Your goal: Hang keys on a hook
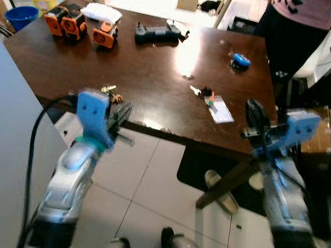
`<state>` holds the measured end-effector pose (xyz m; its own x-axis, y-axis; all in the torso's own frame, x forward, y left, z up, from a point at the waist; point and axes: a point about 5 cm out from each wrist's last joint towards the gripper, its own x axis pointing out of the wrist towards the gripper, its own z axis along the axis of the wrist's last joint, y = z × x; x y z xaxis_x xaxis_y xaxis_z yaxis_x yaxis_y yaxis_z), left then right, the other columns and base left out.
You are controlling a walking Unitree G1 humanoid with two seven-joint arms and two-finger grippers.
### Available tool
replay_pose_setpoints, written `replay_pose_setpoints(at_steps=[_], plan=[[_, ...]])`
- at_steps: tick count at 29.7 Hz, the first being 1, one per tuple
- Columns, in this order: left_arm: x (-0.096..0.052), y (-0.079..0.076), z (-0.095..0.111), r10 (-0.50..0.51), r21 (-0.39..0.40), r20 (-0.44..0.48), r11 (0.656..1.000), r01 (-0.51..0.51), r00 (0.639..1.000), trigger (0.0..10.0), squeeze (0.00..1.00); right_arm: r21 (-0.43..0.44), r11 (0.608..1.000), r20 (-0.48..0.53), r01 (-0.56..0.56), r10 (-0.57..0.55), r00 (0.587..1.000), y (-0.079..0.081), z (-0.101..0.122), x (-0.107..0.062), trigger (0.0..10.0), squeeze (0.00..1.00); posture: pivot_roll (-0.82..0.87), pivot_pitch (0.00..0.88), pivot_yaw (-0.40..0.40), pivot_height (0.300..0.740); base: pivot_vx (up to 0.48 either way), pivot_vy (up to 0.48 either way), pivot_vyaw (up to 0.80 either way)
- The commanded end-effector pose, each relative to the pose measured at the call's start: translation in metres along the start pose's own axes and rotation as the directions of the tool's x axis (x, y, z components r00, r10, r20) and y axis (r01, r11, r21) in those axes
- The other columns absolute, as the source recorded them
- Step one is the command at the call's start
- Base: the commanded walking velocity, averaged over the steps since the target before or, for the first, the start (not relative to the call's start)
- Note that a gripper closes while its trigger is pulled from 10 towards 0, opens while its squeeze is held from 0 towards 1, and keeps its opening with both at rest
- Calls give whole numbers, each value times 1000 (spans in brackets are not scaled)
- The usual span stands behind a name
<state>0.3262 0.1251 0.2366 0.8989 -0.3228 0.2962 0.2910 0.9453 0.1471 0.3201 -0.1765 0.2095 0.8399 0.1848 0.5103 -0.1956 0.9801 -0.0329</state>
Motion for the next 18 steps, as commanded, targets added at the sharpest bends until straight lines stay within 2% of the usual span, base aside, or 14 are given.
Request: replay_pose_setpoints(at_steps=[1, 4, 8, 15, 18], plan=[[-1, -3, -15, 23, 18, -59, 1000, -22, 998, 10000, 0, 1, 1000, -63, 19, -19, 998, -1, -13, -7, 10000, 0, -37, 149, -17, 740, 0, 0, 0], [5, -9, -16, 64, 22, -44, 998, -64, 997, 10000, 0, 34, 999, -107, 31, -28, 994, 4, -22, -6, 10000, 0, -28, 149, -21, 740, 0, 0, 0], [4, -12, -18, 80, -4, -68, 997, -80, 995, 10000, 0, 47, 998, -137, 35, -28, 990, 7, -28, -7, 10000, 0, -22, 151, -23, 740, 0, 0, 0], [4, -10, -22, 118, 48, -73, 992, -115, 990, 10000, 0, 55, 998, -146, 39, -31, 989, 8, -32, -7, 10000, 0, -22, 152, -23, 740, 0, 0, 0], [6, -12, -21, 121, 52, -66, 992, -118, 990, 10000, 0, 62, 997, -159, 52, -42, 986, 7, -35, -9, 10000, 0, -23, 154, -21, 740, 336, 0, -800]])
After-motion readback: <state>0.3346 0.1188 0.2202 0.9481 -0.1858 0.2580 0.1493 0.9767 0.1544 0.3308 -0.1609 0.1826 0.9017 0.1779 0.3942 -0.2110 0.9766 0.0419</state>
